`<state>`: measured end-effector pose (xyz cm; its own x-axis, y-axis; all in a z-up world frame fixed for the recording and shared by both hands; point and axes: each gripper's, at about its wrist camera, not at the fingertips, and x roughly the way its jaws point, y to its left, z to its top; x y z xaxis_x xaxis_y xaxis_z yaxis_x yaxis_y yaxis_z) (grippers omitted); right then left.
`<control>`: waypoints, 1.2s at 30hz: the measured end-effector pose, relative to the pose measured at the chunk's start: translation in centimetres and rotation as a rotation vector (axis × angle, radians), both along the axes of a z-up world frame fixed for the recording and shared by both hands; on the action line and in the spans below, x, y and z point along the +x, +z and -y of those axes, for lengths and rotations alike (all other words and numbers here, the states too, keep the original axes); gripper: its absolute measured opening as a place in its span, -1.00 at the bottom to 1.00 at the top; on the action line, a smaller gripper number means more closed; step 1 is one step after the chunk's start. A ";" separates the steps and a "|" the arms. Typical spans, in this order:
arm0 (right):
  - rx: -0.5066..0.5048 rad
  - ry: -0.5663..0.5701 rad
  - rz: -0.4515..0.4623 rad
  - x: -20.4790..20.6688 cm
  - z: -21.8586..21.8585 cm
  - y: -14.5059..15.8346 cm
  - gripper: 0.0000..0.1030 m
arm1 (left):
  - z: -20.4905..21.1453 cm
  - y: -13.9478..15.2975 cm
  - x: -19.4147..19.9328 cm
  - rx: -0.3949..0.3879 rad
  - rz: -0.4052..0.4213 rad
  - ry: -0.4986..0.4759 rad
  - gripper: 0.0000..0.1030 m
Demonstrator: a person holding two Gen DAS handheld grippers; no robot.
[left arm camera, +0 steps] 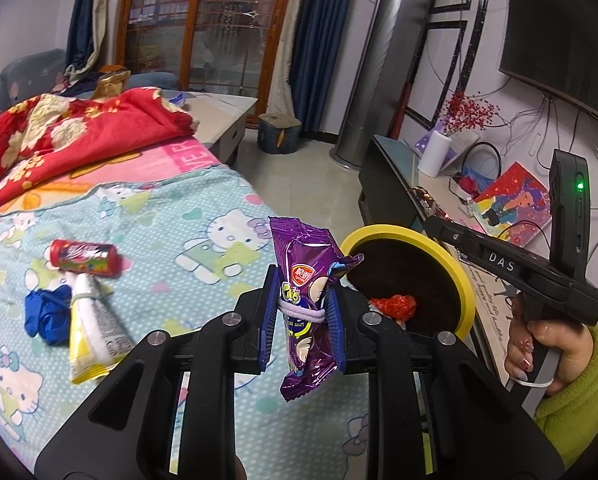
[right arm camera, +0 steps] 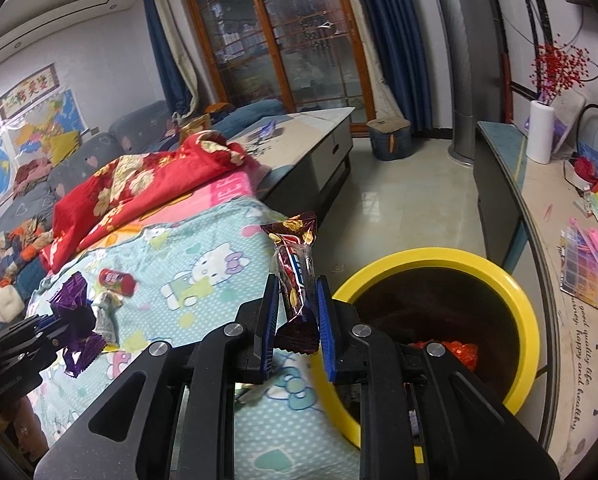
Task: Collect trash
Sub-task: 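Carry the purple and brown wrappers over the yellow bin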
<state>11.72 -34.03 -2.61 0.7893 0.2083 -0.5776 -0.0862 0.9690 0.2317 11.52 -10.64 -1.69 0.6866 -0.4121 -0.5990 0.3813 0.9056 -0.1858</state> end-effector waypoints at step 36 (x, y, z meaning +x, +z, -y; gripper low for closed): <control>0.102 -0.235 -0.078 0.3 12.1 -3.0 -0.64 | 13.2 -3.5 2.2 0.084 -0.034 -0.259 -0.68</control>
<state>12.07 -46.08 -5.58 0.7766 0.0848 -0.6243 0.1606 0.9315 0.3263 13.77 -23.85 -5.20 0.5436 -0.5192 -0.6594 0.5971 0.7914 -0.1309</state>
